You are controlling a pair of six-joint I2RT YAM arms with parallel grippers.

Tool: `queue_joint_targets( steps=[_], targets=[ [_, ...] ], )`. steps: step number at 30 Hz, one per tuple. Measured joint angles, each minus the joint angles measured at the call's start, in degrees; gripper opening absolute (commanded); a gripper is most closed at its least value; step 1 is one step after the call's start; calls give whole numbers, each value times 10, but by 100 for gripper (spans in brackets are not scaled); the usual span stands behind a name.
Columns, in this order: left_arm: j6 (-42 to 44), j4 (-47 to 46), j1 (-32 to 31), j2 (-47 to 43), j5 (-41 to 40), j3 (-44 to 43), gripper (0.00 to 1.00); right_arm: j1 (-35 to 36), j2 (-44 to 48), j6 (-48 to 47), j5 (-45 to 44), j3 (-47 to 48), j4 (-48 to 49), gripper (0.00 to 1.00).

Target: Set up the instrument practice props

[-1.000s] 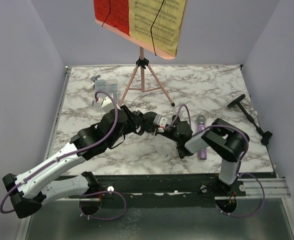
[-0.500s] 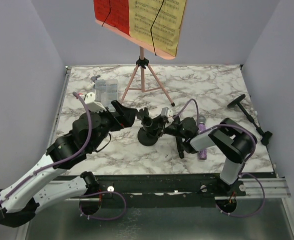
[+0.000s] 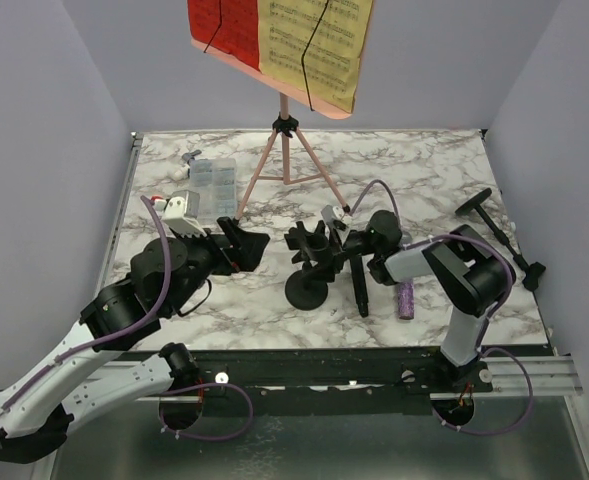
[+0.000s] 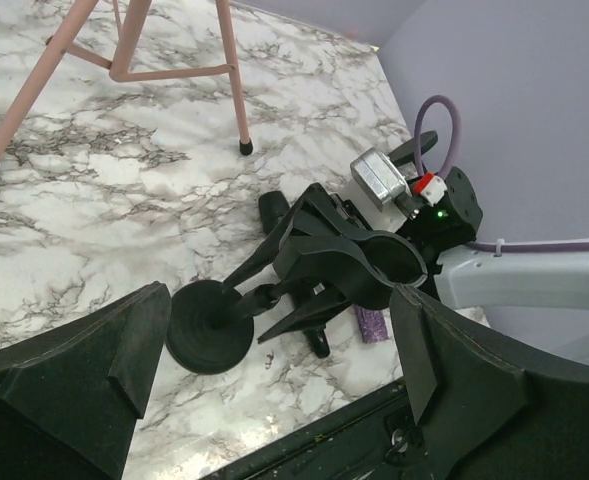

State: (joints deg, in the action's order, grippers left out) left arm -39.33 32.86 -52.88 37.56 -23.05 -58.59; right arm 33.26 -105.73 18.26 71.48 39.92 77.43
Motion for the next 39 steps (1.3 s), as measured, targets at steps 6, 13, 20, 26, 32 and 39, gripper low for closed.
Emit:
queue_joint_targets(
  steps=[6,13,20,26,32,39],
  targets=[
    [10,1,0,6,7,4,99,0,80,-62,-74,-17,-183,100],
    [35,1,0,8,5,28,99,0,299,-100,-301,-37,-462,100],
    [64,2,0,2,-22,32,99,-1,428,-56,-482,-74,-693,100],
    [76,1,0,-20,-48,45,99,-1,438,87,-703,-24,-858,100],
    [83,2,0,-58,-63,90,99,-3,382,171,-833,40,-919,100],
    [85,6,0,-112,-71,148,99,-3,259,126,-865,85,-926,93]
  ],
)
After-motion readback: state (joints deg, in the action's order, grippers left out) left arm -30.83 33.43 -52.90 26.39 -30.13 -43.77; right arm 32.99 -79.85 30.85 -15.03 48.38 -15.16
